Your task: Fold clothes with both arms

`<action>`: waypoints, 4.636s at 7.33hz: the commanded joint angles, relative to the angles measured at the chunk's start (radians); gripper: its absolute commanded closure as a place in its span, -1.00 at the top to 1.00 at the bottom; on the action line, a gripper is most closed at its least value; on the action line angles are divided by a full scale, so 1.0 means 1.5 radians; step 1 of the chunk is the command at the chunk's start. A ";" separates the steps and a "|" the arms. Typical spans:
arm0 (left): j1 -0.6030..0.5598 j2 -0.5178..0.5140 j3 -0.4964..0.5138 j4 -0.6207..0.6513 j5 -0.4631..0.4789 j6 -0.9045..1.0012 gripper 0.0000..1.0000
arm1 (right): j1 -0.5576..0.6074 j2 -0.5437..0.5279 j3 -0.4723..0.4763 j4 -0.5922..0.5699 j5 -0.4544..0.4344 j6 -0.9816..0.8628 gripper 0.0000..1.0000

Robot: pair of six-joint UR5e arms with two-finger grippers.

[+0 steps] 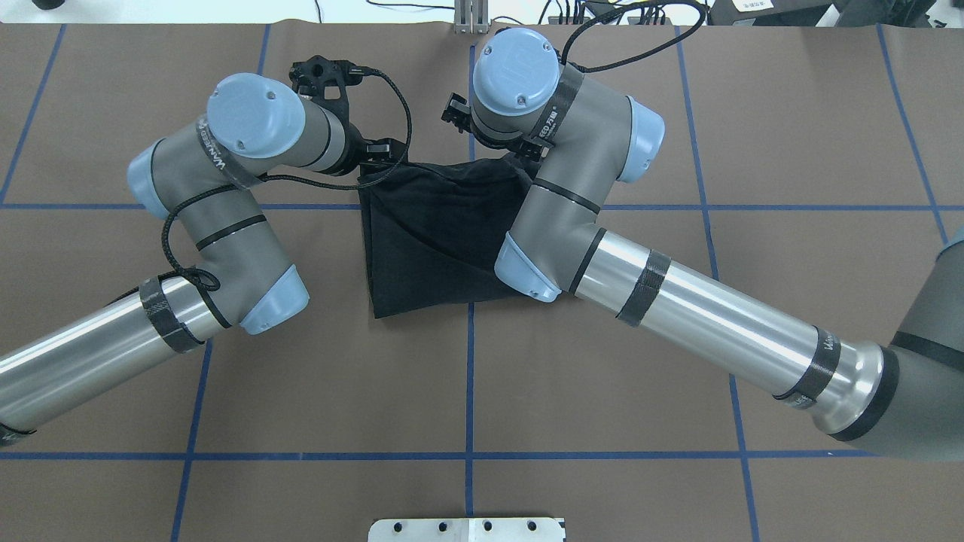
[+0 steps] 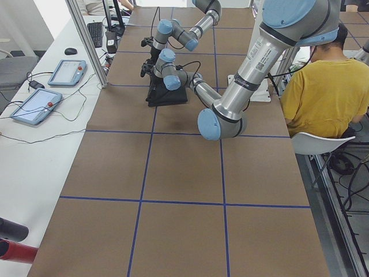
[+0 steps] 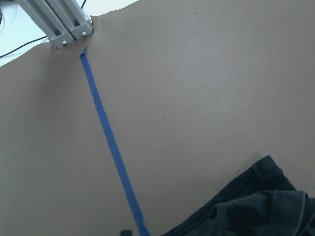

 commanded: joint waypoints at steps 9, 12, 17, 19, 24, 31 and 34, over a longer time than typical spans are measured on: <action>-0.008 0.045 -0.049 -0.003 -0.014 0.030 1.00 | 0.005 0.029 -0.134 -0.004 -0.121 -0.105 -1.00; -0.007 0.062 -0.084 0.002 -0.021 0.030 1.00 | 0.031 0.104 -0.230 0.057 -0.068 -0.108 -0.13; -0.070 0.145 -0.343 0.327 -0.058 0.212 1.00 | 0.093 -0.015 0.069 -0.208 0.101 -0.280 1.00; -0.200 0.204 -0.359 0.392 -0.196 0.372 1.00 | 0.167 -0.177 0.285 -0.289 0.192 -0.409 1.00; -0.438 0.425 -0.284 0.425 -0.311 0.602 1.00 | 0.383 -0.494 0.379 -0.285 0.333 -0.782 1.00; -0.555 0.509 -0.296 0.422 -0.303 0.749 1.00 | 0.544 -0.712 0.376 -0.282 0.395 -0.979 1.00; -0.554 0.508 -0.299 0.421 -0.302 0.750 1.00 | 0.543 -0.703 0.370 -0.282 0.393 -0.972 1.00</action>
